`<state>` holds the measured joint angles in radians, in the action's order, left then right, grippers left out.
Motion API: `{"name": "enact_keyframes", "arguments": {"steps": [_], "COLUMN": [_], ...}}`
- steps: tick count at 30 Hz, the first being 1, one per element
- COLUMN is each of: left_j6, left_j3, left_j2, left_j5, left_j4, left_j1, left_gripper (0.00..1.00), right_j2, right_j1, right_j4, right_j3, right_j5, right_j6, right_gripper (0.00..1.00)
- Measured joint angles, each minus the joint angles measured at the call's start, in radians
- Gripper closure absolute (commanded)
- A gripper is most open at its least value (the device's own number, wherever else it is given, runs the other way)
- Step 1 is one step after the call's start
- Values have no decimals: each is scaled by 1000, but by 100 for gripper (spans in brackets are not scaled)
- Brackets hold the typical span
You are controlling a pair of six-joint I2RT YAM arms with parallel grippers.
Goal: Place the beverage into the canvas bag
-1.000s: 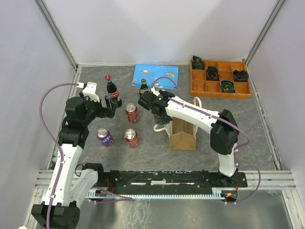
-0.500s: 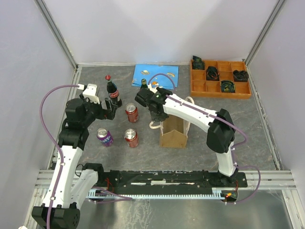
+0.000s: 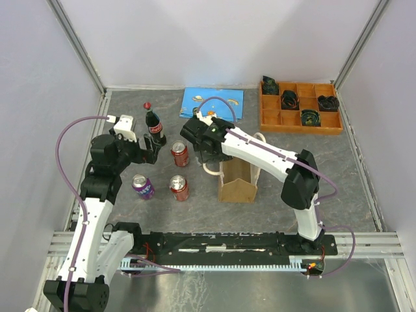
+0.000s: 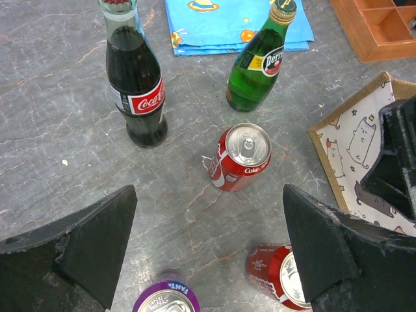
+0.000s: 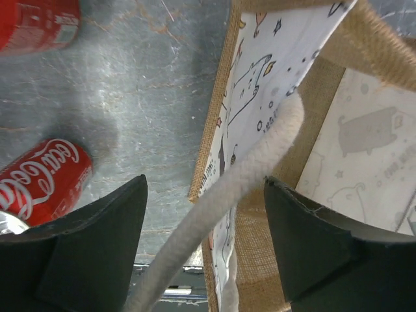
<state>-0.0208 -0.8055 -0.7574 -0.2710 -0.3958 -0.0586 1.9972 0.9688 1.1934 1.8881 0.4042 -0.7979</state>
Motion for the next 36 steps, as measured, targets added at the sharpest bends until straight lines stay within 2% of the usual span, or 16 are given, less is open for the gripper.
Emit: {"name": "enact_keyframes", "arguments": {"steps": [2,4,14,19,26,36], "left_j6": [0,0,-17,-12,40,100], "left_j3": [0,-8,-71,-79,-129,-263], "left_j2": [-5,-21,-116,-163,-225,-465], "left_j5": [0,4,44,15,-65,-17], "left_j4": [0,-8,-21,-44,-169,-261], "left_j1": [0,0,0,-16,-100,-241], "left_gripper": [1,1,0,2,3,2], "right_j2": [-4,-15,-158,-229,-325,-419], "right_j1": [0,0,0,-11,-84,-186], "right_j4": [3,9,59,95,154,206], "right_j3": [28,58,140,140,94,-3], "right_j5": [5,15,129,178,200,196], "right_j6": [5,11,17,5,-21,-32], "right_gripper": [7,5,4,4,4,3]}}
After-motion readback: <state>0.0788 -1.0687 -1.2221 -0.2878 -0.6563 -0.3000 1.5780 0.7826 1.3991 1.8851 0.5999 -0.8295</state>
